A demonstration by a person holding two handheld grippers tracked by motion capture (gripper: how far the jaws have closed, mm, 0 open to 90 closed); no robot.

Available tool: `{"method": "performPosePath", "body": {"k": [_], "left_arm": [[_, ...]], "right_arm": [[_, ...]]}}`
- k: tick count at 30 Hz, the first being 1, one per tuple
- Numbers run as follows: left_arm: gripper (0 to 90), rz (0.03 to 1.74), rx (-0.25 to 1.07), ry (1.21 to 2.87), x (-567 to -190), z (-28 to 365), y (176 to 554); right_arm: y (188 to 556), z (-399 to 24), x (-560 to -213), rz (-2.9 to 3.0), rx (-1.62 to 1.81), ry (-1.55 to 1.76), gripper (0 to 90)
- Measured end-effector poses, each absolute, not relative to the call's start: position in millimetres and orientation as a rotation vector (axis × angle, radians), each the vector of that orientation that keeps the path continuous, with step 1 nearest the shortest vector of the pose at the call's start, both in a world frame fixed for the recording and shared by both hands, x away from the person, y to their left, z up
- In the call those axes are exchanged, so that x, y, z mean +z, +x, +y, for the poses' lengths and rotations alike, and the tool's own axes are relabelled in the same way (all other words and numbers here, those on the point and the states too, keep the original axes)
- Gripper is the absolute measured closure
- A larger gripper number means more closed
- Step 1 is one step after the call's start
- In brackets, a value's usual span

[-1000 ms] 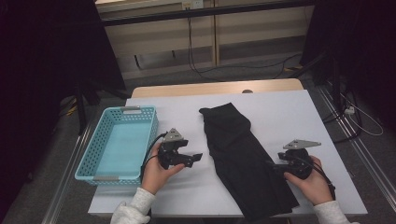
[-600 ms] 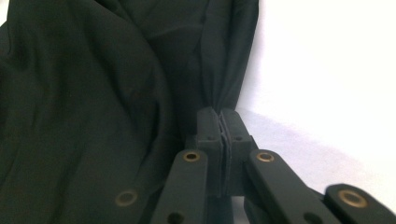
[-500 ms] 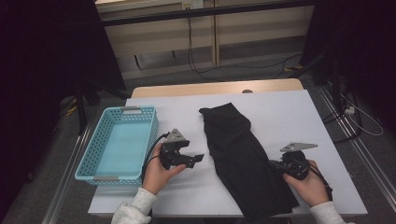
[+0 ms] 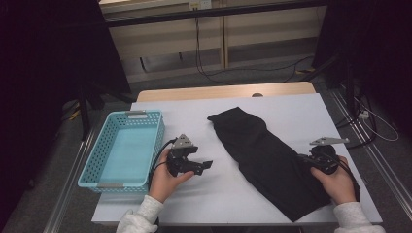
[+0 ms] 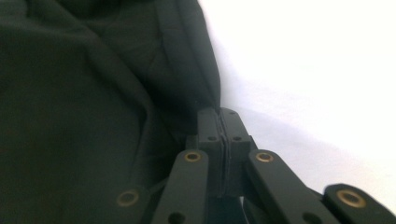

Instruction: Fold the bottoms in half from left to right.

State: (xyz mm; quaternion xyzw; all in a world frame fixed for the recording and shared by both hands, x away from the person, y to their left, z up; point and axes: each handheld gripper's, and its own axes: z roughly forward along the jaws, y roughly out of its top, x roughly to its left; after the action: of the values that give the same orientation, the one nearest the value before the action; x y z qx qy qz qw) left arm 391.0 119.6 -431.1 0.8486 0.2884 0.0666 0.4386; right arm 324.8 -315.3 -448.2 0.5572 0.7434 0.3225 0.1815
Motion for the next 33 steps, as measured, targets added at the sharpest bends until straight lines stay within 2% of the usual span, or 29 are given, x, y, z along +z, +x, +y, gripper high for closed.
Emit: {"method": "performPosePath", "body": {"k": [3, 4, 6, 11, 15, 26, 33], "left_arm": [[17.0, 0.716, 0.163, 2.111, -431.3, 120.6, 391.1], [17.0, 0.718, 0.163, 2.111, -431.2, 121.0, 390.9], [17.0, 0.722, 0.164, 2.108, -431.1, 122.2, 390.3], [17.0, 0.730, 0.161, 2.107, -431.4, 126.7, 389.0], [17.0, 0.739, 0.164, 2.107, -431.6, 131.4, 385.5], [16.9, 0.764, 0.168, 2.100, -433.4, 138.4, 383.2], [16.9, 0.765, 0.163, 2.102, -433.7, 136.8, 383.0]], "right_arm": [[330.3, -318.8, -450.7, 2.086, 0.914, 1.564, 87.8], [331.1, -318.5, -450.8, 2.081, 0.911, 1.561, 82.7], [332.1, -316.0, -449.7, 2.078, 0.891, 1.536, 62.3], [335.6, -298.3, -436.4, 2.074, 0.891, 1.470, 43.1], [342.2, -273.8, -430.0, 2.119, 0.944, 1.408, 37.0], [360.6, -198.2, -431.6, 2.231, 1.064, 1.290, 28.1], [377.2, -177.4, -438.1, 2.199, 1.109, 1.326, 28.1]]}}
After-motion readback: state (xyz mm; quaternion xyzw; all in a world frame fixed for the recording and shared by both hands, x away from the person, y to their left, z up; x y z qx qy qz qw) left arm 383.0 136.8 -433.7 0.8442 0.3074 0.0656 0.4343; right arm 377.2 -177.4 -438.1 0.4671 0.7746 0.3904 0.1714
